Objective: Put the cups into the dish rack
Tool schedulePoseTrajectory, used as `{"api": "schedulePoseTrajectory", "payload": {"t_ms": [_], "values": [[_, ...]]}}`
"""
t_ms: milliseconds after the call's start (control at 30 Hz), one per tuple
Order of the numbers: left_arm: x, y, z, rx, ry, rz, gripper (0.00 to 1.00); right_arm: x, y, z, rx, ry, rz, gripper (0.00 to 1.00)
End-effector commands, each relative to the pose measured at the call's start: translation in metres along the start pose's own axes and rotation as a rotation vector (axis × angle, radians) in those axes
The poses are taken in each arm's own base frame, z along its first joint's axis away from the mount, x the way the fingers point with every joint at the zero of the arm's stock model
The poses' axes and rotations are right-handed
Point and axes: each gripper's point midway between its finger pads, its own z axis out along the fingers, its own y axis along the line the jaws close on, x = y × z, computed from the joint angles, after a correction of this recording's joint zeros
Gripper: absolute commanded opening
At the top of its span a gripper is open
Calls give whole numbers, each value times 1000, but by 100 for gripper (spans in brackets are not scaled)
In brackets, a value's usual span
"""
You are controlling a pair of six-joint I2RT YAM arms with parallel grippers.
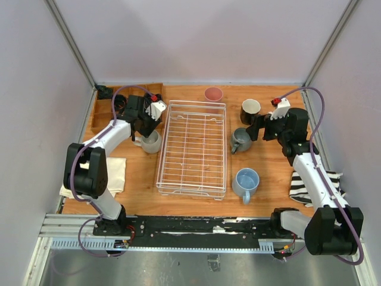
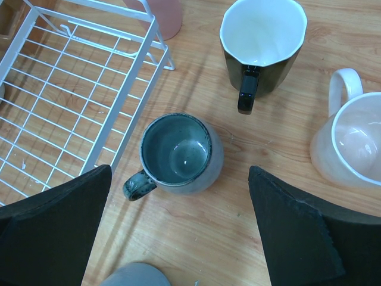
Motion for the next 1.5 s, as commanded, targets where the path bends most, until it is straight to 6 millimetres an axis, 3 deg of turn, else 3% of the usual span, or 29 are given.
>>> {"api": "schedulePoseTrajectory", "payload": {"t_ms": [0,267,467,700,1167,1367,1467], "values": [[-2,-3,1,12,9,-11,48,-13,2,0,-17,-36,-5,99],[15,-28,5,95,71,-43,47,-15,2,-1,-13,-40,3,99],[25,-39,12,142,157,-108,3,-16,1,0,-5,-45,18,99],[14,-45,9,162,147,-235,1,-23,1,1,10,-32,58,99],[6,18,-30,-113,152,-347,0,-42,19,0,-56,-49,72,99],[-30,47,-65,-131,24,-430,1,-53,46,1,-130,-33,51,99],[-58,56,-83,-95,-49,-482,0,-60,66,0,-186,-18,45,99]]}}
